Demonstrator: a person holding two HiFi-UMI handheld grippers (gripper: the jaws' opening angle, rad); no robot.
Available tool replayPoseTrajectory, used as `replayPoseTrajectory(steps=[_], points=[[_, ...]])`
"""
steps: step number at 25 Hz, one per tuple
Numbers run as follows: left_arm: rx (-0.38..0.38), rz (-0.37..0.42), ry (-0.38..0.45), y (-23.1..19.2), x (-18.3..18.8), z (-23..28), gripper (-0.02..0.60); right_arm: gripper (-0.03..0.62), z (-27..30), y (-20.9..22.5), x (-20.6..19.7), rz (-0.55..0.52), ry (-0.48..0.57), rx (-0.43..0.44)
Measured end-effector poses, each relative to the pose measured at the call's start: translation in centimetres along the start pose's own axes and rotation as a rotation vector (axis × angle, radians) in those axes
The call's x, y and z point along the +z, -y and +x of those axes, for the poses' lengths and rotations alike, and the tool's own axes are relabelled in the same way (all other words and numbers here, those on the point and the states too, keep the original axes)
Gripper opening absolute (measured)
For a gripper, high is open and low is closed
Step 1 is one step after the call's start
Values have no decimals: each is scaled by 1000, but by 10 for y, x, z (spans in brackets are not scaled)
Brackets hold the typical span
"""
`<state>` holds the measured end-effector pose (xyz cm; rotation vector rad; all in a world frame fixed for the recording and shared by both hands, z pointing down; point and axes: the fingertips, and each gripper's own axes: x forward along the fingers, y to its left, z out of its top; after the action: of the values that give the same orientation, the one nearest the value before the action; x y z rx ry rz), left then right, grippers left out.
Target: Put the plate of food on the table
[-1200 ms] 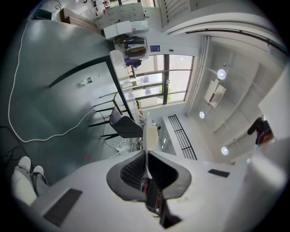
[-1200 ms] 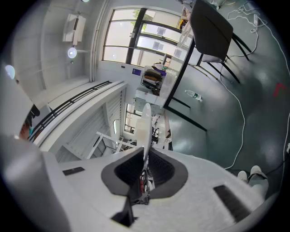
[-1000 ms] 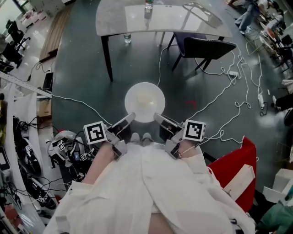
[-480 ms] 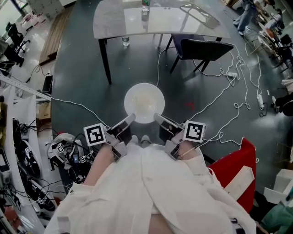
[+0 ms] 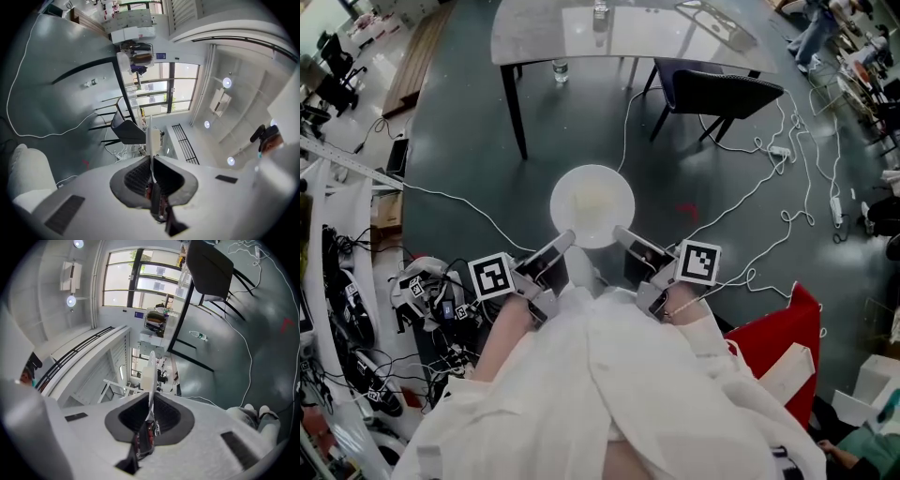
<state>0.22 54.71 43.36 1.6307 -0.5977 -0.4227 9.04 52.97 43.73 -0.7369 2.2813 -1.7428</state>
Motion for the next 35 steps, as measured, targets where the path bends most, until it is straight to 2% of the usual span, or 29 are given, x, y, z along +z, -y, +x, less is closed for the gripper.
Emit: replayPoseTrajectory(steps=[5,11,17,23,28,35], points=[[-21,25,-2,6,3,8,26,15,0,-8,12,-49,9,25],[-22,14,-4,6,16,19,26,15,7,-3,27,-20,35,37],[-26,25,-67,-2,42,50,25,15,18,12,59,-3,94,11],[-19,-28,-78,-13,75,72,26,16,41,28,88,30,112,-20],[3,-18,-102,-21,143,101,26,15,88,37,141,51,134,-37],[-10,2,-112,-20,243,122,26,15,167,30,203,49,150,-24]])
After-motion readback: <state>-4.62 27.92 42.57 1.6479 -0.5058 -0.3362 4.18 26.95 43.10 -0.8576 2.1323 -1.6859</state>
